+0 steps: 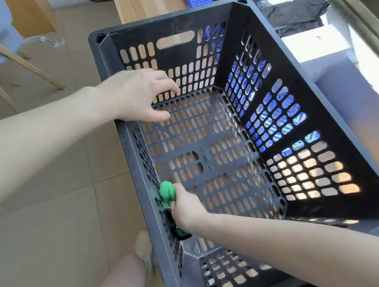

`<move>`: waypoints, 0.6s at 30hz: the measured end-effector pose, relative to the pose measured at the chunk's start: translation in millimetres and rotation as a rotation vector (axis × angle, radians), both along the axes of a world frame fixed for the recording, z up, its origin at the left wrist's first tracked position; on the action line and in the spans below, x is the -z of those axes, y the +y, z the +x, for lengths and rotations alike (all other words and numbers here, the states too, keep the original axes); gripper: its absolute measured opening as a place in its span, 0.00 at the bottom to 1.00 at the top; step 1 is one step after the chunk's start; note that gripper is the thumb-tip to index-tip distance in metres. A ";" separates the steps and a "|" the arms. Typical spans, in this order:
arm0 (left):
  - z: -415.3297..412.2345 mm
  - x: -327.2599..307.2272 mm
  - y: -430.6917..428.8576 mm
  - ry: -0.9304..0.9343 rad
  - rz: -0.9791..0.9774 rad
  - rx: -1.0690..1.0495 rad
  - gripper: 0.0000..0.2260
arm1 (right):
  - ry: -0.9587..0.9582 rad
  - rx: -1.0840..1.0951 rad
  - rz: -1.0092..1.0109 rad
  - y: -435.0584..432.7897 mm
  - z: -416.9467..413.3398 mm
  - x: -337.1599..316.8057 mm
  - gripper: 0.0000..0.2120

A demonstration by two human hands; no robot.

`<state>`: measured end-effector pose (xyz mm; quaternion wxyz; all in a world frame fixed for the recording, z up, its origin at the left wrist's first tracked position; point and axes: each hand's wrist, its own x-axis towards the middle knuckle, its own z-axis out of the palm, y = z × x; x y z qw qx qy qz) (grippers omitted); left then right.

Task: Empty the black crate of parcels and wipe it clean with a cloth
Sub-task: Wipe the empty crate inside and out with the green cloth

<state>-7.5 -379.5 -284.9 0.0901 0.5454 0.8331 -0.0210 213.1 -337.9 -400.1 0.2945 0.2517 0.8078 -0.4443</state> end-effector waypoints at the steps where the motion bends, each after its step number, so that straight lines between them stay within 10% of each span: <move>1: -0.3 0.3 -0.2 -0.003 0.007 -0.004 0.25 | -0.035 0.011 0.002 -0.4 -2.0 8.1 0.19; 18: -1.8 -0.3 -0.8 -0.026 0.052 0.001 0.24 | 0.016 0.057 -0.056 7.2 3.7 -13.5 0.16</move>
